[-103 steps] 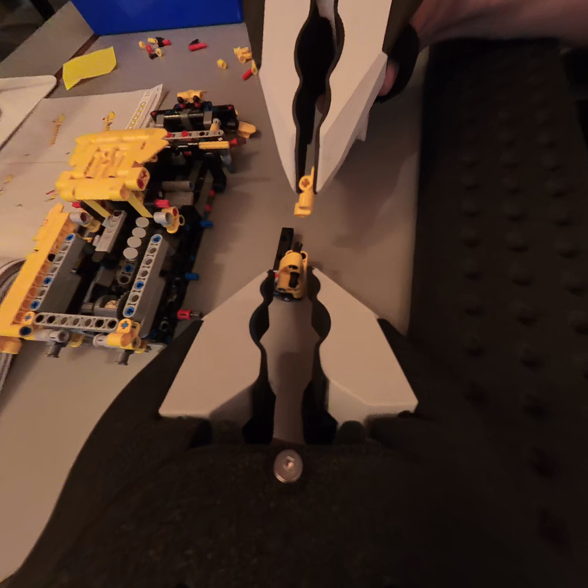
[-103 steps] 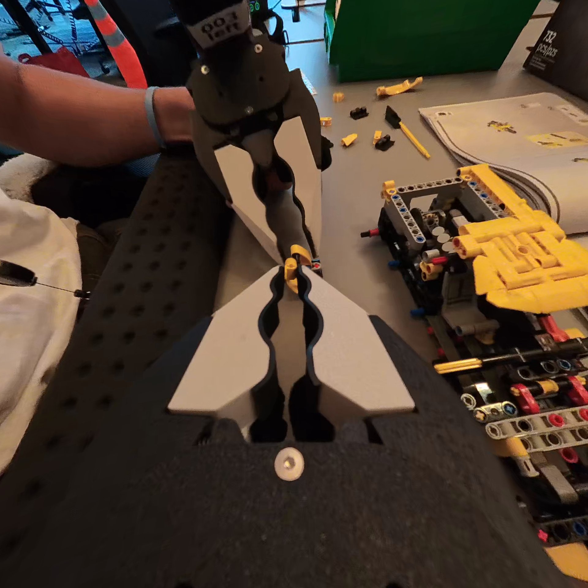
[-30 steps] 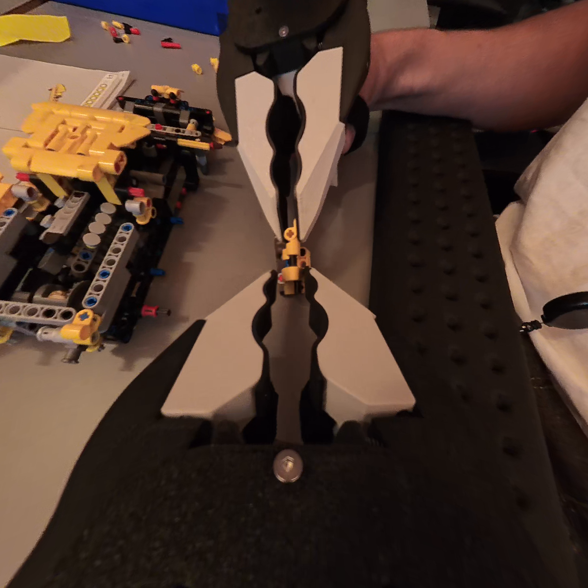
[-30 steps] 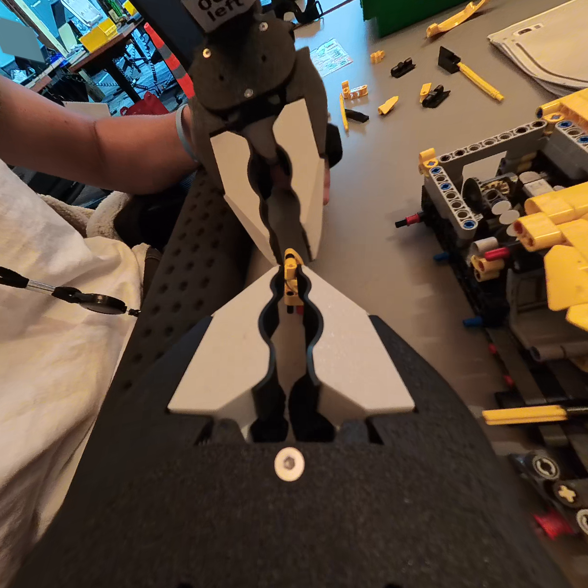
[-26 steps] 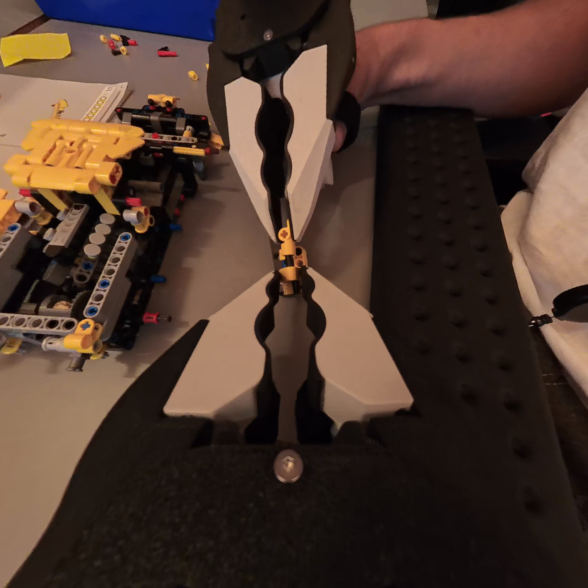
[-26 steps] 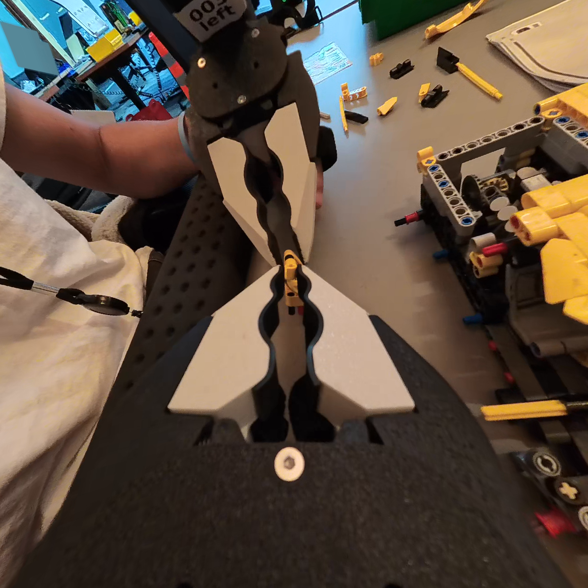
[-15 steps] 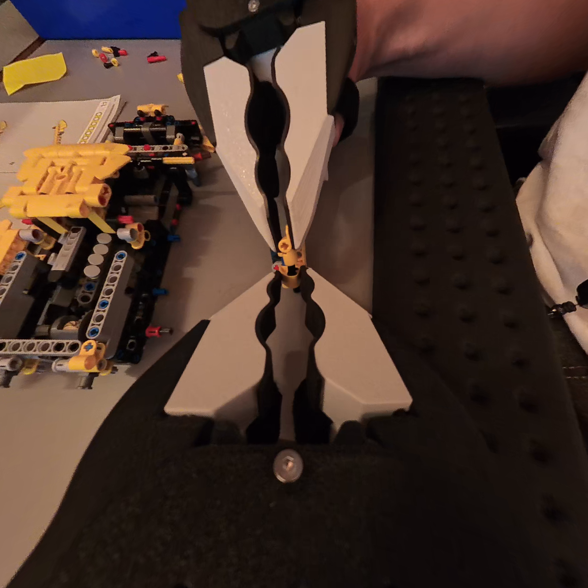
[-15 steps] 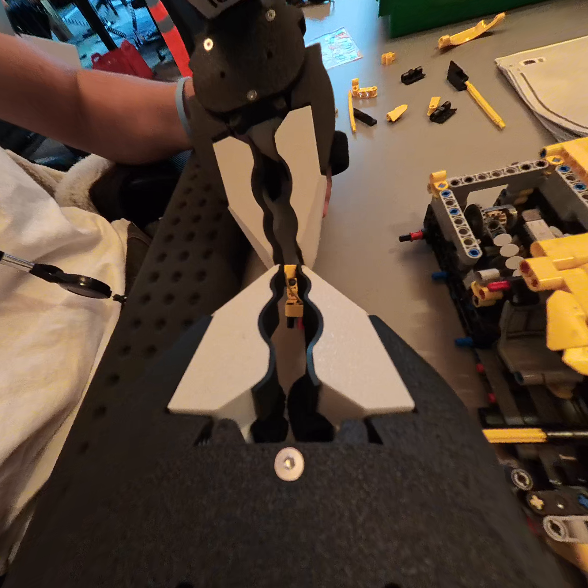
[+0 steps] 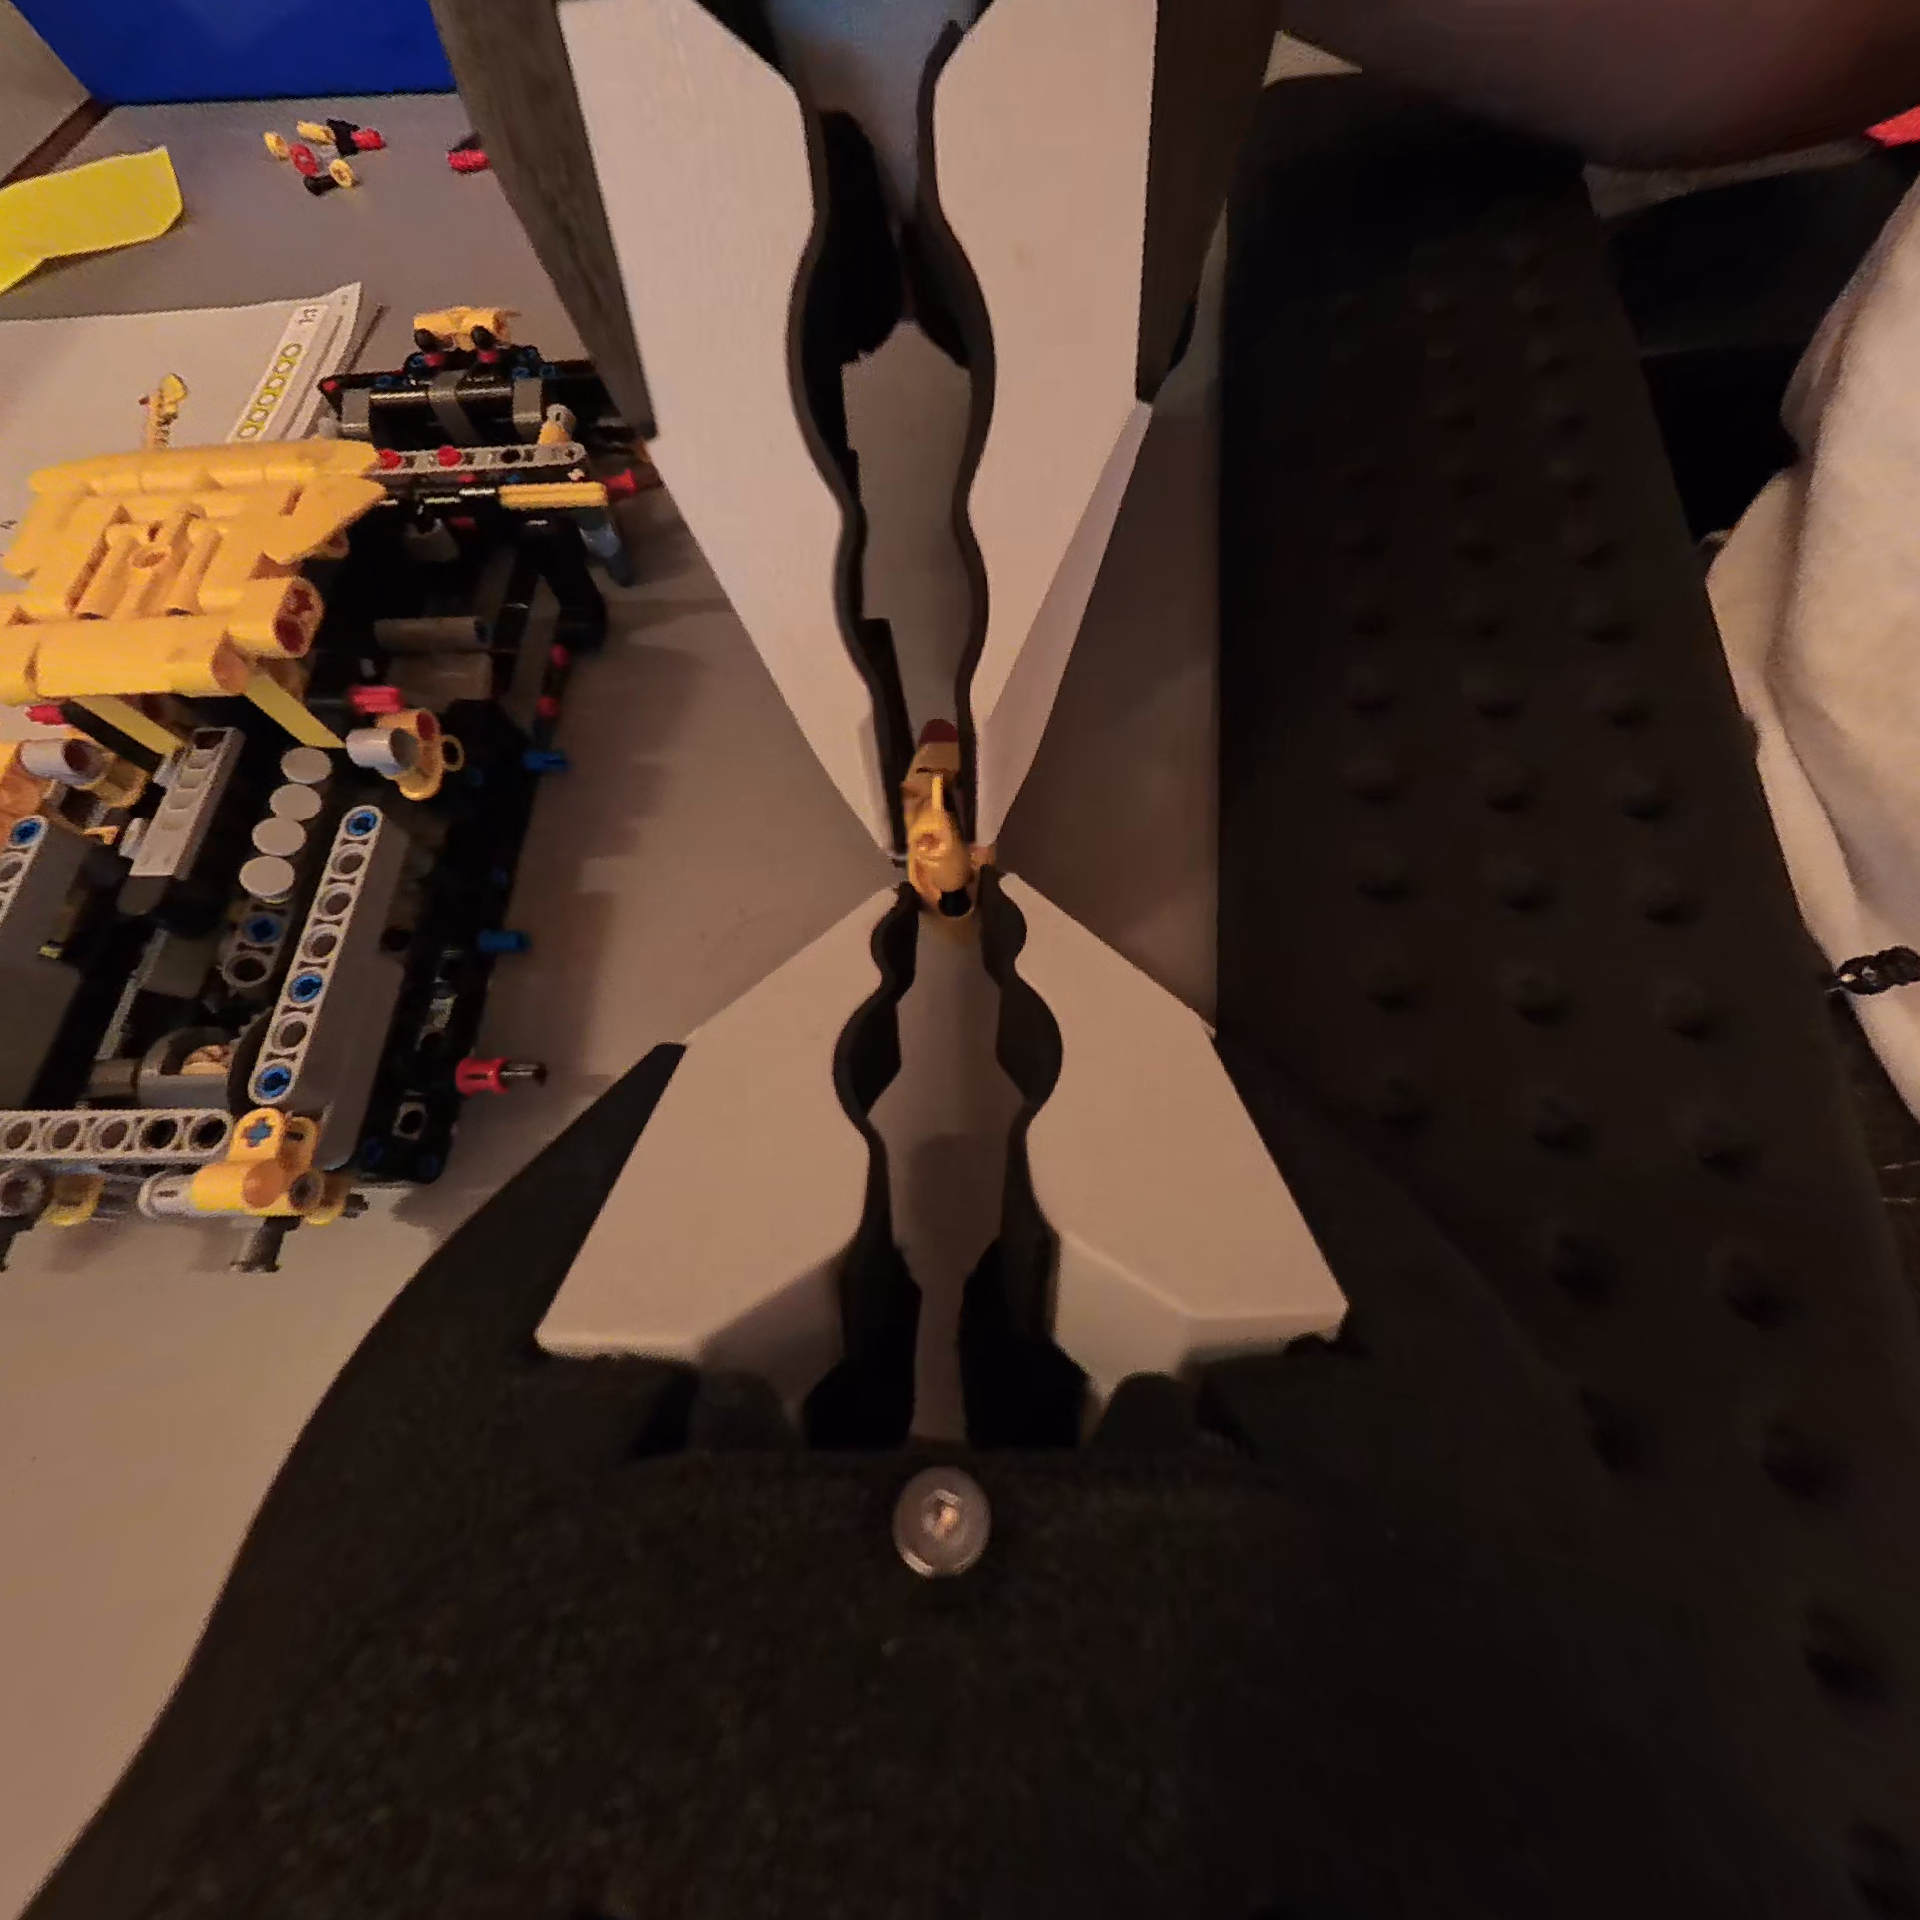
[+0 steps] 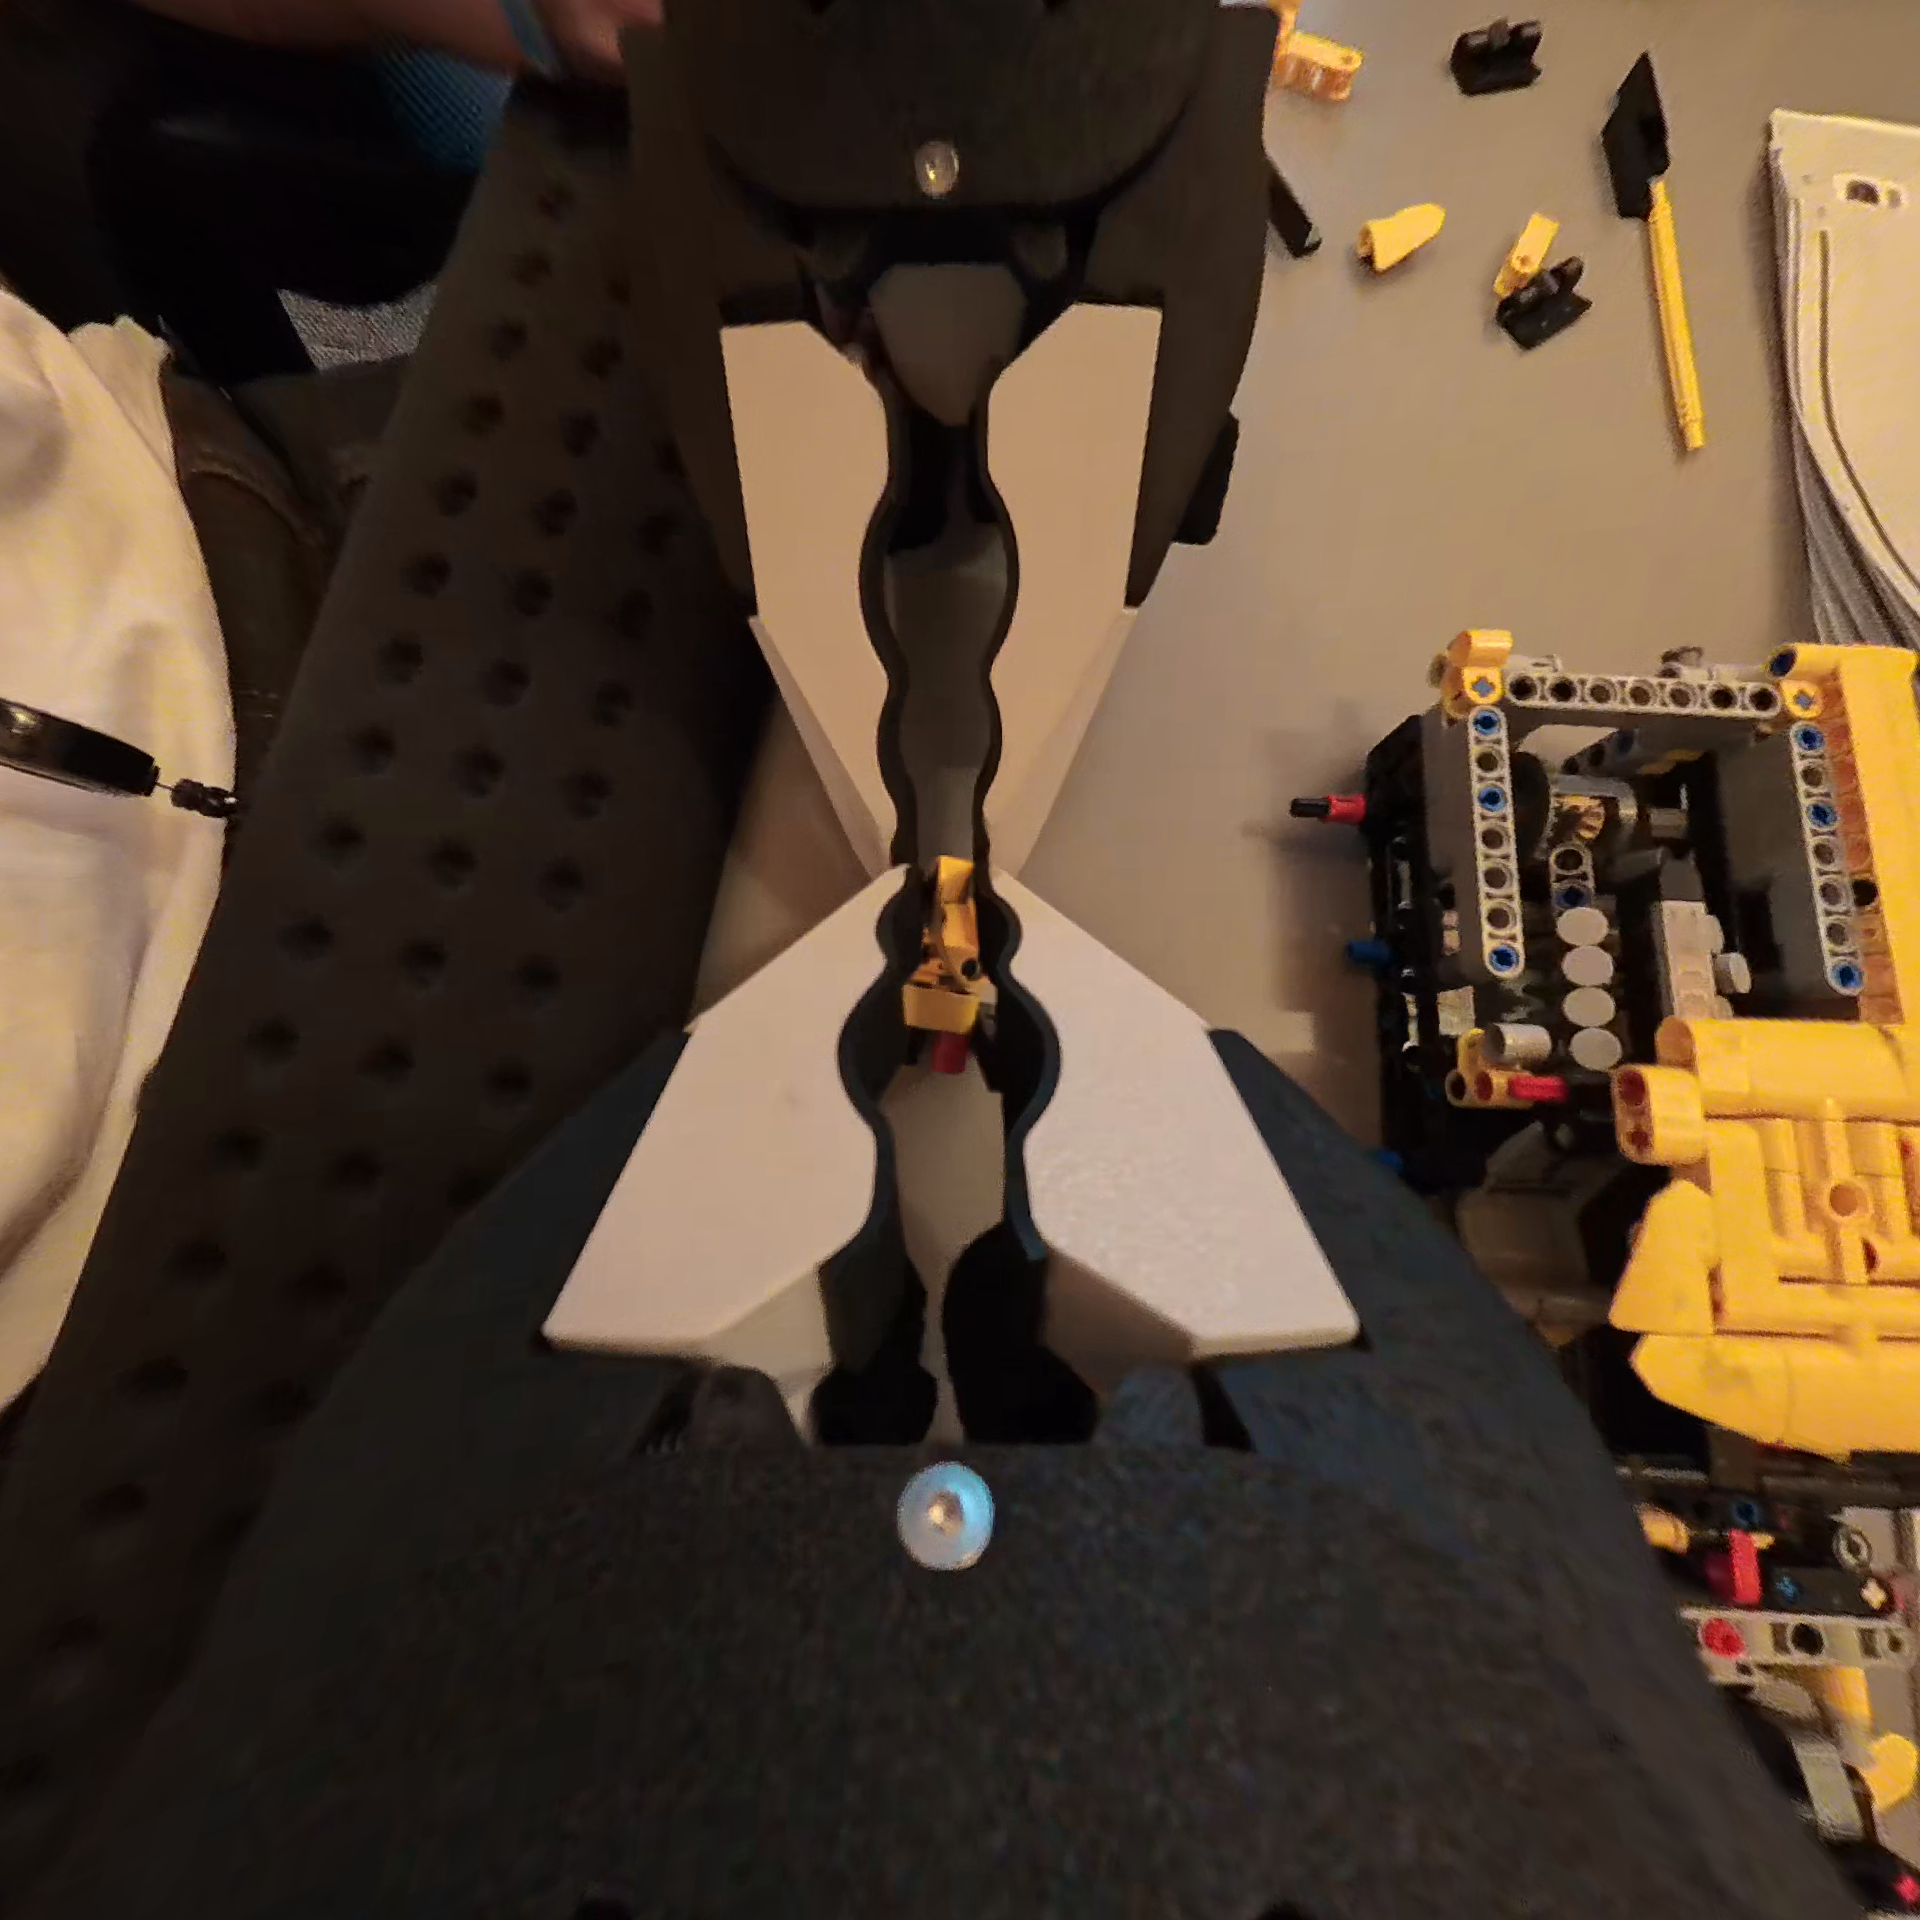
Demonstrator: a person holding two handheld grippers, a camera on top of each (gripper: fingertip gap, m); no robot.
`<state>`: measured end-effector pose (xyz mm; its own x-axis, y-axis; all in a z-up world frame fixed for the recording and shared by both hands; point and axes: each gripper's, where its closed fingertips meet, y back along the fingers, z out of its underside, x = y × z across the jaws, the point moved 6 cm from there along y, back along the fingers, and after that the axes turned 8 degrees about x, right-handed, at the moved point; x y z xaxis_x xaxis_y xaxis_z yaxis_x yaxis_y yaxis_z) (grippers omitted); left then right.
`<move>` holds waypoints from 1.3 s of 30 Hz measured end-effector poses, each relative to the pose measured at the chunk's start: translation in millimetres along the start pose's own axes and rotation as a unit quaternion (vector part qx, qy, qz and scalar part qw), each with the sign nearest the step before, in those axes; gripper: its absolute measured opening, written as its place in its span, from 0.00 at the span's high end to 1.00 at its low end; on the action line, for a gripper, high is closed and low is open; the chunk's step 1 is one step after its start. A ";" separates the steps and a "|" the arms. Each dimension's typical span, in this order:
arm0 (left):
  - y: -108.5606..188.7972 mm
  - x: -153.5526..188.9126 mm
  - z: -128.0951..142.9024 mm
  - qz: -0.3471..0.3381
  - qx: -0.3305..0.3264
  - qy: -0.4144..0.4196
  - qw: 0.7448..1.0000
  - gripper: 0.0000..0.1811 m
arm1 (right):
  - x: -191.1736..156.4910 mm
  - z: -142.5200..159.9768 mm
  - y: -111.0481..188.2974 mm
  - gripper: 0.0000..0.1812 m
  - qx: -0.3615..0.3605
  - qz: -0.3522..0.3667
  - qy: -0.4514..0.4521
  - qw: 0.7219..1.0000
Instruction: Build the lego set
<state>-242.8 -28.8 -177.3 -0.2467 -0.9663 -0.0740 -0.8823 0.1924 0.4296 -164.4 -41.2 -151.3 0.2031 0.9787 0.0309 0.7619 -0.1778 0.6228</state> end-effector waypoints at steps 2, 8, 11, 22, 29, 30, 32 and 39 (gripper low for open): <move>0.2 0.6 0.5 -0.001 -0.001 -0.005 1.000 0.94 | 0.9 1.1 4.3 0.87 -0.005 0.011 -0.009 1.000; -2.4 3.1 3.5 -0.007 -0.017 -0.030 0.999 0.94 | 4.3 14.2 27.6 0.81 0.009 0.042 -0.042 0.998; -3.7 3.2 4.5 -0.004 -0.024 -0.028 0.999 0.93 | -0.3 14.7 16.9 0.82 0.017 0.042 -0.031 0.998; -1.6 2.8 0.2 0.004 -0.003 -0.009 1.000 0.94 | -10.4 2.2 4.9 0.90 -0.003 0.053 0.032 0.998; 5.2 -0.5 -7.9 -0.019 0.019 -0.010 1.000 0.94 | -3.8 6.1 3.2 0.97 0.021 0.037 0.010 0.999; 7.2 -0.9 -10.2 -0.019 0.028 -0.008 0.999 0.94 | -1.2 6.5 5.9 0.97 0.050 0.019 -0.021 0.998; 10.7 -1.4 -14.4 -0.012 0.048 0.009 0.999 0.94 | 3.7 10.4 10.5 0.97 0.119 -0.036 -0.096 0.988; 6.3 -4.0 -12.0 -0.011 0.039 0.024 0.999 0.94 | 12.5 26.2 7.3 0.97 0.182 -0.108 -0.181 0.961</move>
<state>-242.6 -25.8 -163.5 -0.2091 -0.9771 -0.0389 -0.9166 0.1820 0.3559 -140.1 -32.9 -166.8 0.1655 0.9090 -0.3826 0.9615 -0.0624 0.2677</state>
